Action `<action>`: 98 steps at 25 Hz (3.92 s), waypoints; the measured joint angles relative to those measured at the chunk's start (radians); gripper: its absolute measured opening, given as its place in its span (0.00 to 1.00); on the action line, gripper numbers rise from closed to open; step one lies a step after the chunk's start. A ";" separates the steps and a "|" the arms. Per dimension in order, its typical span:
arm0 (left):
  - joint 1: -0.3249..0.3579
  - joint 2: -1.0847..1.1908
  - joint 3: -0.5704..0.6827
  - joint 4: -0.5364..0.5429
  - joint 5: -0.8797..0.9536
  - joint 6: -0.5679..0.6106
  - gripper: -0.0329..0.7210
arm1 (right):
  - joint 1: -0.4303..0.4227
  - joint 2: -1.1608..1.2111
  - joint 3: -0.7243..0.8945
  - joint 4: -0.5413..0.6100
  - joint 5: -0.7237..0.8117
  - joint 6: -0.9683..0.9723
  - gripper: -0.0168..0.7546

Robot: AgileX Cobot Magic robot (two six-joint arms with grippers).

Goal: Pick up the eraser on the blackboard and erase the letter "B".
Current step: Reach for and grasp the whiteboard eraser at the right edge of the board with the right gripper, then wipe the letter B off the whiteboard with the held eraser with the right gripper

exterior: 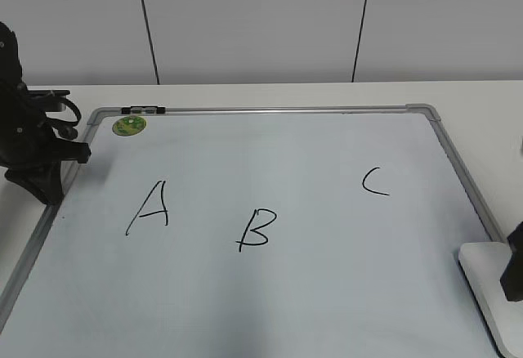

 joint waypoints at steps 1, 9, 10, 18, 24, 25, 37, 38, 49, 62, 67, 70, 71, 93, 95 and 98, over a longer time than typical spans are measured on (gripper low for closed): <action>0.000 0.000 0.000 0.000 0.000 0.000 0.08 | 0.000 0.022 0.000 0.000 -0.021 0.000 0.74; 0.000 0.000 0.000 0.000 0.000 0.000 0.08 | 0.000 0.146 0.000 -0.090 -0.077 0.076 0.87; 0.000 0.000 0.000 0.000 0.000 0.000 0.08 | 0.000 0.154 0.000 -0.107 -0.077 0.088 0.88; 0.000 0.000 0.000 0.000 0.000 0.000 0.08 | 0.000 0.224 -0.046 -0.128 -0.111 0.103 0.89; 0.000 0.000 0.000 0.000 0.000 0.000 0.08 | 0.000 0.280 -0.077 -0.128 -0.117 0.103 0.89; 0.000 0.000 0.000 0.000 0.000 0.000 0.08 | 0.000 0.290 -0.077 -0.128 -0.117 0.103 0.89; 0.000 0.000 0.000 0.000 0.000 0.000 0.08 | 0.002 0.362 -0.077 -0.058 -0.151 0.018 0.87; 0.000 0.000 0.000 0.000 0.000 0.000 0.08 | 0.002 0.364 -0.077 -0.058 -0.155 0.016 0.87; 0.000 0.000 0.000 0.000 0.000 0.000 0.08 | 0.002 0.374 -0.077 -0.069 -0.178 0.012 0.80; 0.000 0.000 0.000 0.000 0.000 0.000 0.08 | 0.002 0.374 -0.077 -0.080 -0.178 0.011 0.71; 0.000 0.000 0.000 0.000 0.000 0.000 0.08 | 0.002 0.374 -0.077 -0.082 -0.178 0.010 0.71; 0.000 0.000 0.000 0.000 0.000 0.000 0.08 | 0.002 0.374 -0.077 -0.082 -0.178 0.010 0.71; 0.000 0.000 0.000 0.000 0.000 0.000 0.08 | 0.002 0.374 -0.077 -0.082 -0.178 0.010 0.71; 0.000 0.000 -0.001 -0.010 0.000 0.000 0.08 | 0.137 0.526 -0.506 -0.071 0.160 0.010 0.71; 0.000 0.000 -0.001 -0.010 0.000 0.000 0.08 | 0.173 0.574 -0.565 -0.071 0.189 0.010 0.71; 0.000 0.000 -0.001 -0.012 0.000 0.000 0.08 | 0.215 0.635 -0.640 -0.074 0.217 0.010 0.71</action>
